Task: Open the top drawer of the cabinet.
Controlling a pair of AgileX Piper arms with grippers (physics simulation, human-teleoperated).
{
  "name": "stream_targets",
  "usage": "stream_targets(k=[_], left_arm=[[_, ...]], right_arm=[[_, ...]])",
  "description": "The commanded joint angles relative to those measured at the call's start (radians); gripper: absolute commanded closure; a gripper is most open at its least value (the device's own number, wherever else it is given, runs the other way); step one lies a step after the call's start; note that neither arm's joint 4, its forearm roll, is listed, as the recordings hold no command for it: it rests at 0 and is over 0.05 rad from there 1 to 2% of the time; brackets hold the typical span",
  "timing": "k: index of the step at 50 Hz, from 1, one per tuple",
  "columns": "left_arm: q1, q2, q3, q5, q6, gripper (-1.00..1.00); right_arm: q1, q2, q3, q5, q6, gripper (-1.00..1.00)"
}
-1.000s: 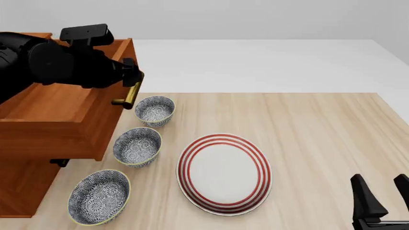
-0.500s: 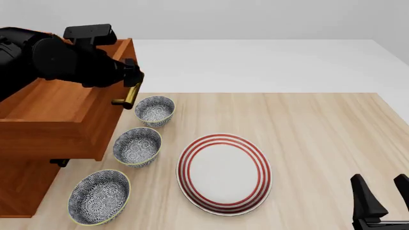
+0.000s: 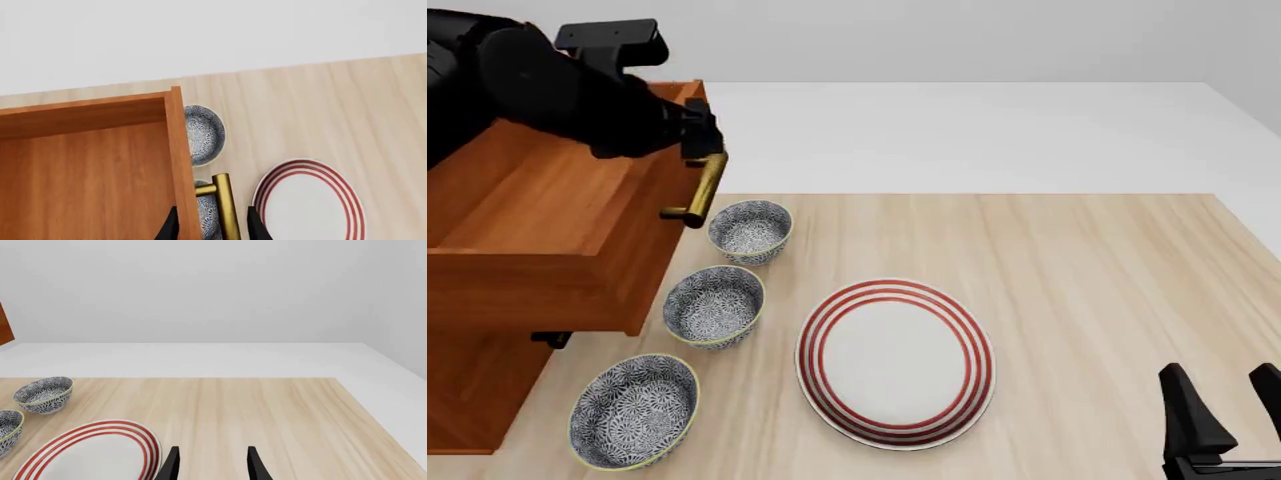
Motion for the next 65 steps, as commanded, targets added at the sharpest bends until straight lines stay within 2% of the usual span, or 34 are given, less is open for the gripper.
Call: stream_targets(k=[1,28,36,43,51,57,65], left_arm=[[-0.022,-0.024,-0.139,0.049,0.046,-1.0],[-0.03,-0.066,-0.252,0.119,0.092,-1.0],[-0.052,-0.1,-0.205,0.1,0.098,-1.0],[-0.128,-0.16,-0.134,0.074,0.101,-1.0],[-0.146,-0.192,-0.131,0.076,0.117,-1.0],[-0.205,-0.234,-0.124,0.094,0.123,-1.0],[-0.21,-0.258,-0.116,0.094,0.137,-1.0]], right_arm=[[0.0,0.0,0.0,0.0,0.0,-1.0],[0.0,0.0,0.0,0.0,0.0,-1.0],[0.0,0.0,0.0,0.0,0.0,-1.0],[0.0,0.0,0.0,0.0,0.0,-1.0],[0.0,0.0,0.0,0.0,0.0,-1.0],[0.0,0.0,0.0,0.0,0.0,-1.0],[0.0,0.0,0.0,0.0,0.0,-1.0]])
